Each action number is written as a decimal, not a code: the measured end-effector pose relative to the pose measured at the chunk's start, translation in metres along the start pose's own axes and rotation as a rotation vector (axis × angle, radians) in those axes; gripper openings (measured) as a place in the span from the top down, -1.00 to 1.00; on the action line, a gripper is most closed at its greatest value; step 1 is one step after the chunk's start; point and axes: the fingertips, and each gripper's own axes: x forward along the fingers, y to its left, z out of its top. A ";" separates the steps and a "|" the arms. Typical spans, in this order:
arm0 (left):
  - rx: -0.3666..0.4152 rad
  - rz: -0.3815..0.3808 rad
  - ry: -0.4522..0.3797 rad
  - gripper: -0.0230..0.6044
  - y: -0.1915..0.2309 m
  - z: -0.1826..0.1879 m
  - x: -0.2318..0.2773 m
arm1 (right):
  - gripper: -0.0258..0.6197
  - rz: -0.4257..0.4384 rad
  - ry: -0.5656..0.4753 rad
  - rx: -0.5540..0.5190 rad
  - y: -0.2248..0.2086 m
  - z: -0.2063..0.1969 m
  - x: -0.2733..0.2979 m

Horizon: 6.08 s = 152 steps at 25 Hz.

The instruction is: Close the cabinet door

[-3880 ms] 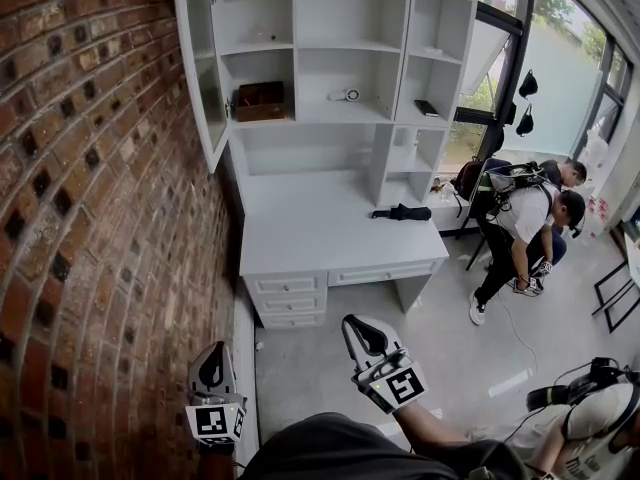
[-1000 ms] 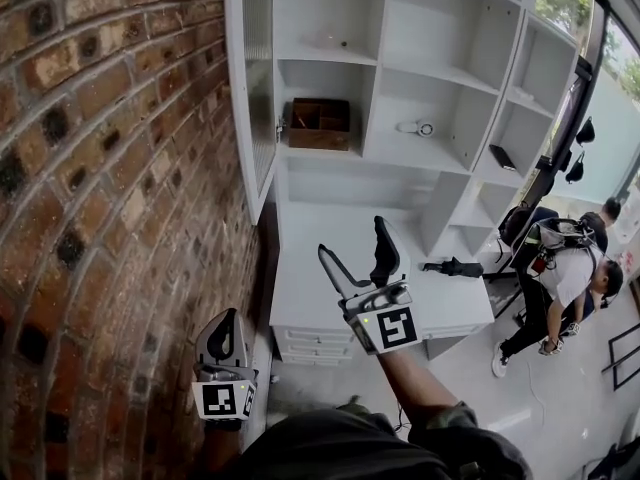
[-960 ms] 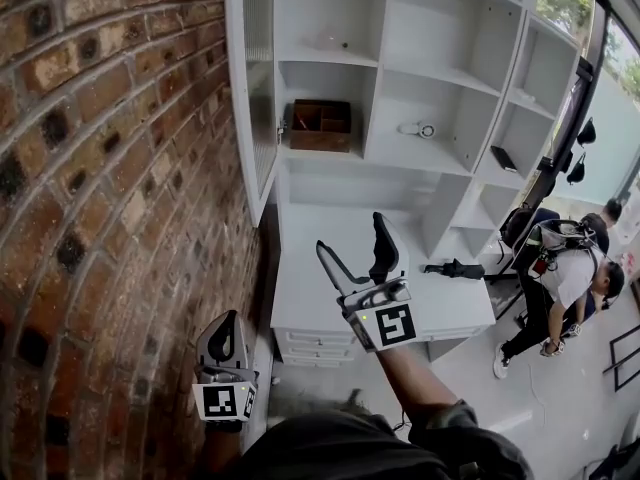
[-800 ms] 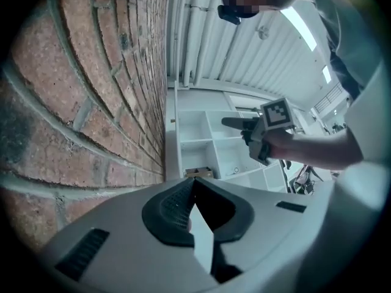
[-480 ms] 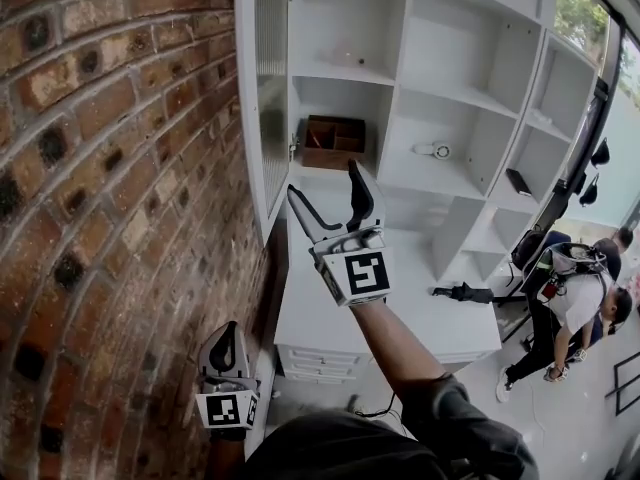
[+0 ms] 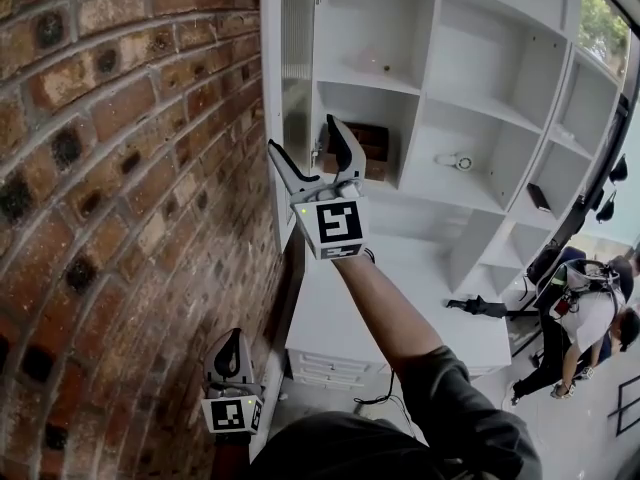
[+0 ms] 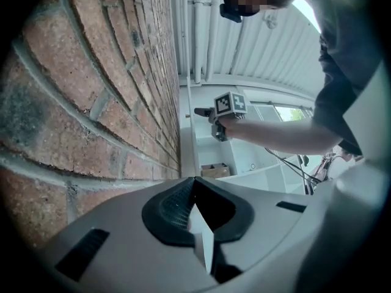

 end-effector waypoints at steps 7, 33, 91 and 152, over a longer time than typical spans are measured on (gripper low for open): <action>0.000 0.010 0.022 0.92 0.003 -0.006 -0.005 | -0.22 -0.001 0.016 -0.026 0.007 -0.005 0.041; -0.028 -0.041 0.046 0.92 -0.015 -0.020 0.011 | 0.44 -0.043 0.061 -0.117 0.014 -0.002 0.042; -0.074 -0.295 0.099 0.92 -0.125 -0.054 0.101 | 0.63 -0.313 0.192 0.100 -0.273 -0.082 -0.034; -0.090 -0.214 0.134 0.92 -0.130 -0.077 0.136 | 0.80 -0.313 0.275 0.032 -0.340 -0.146 0.004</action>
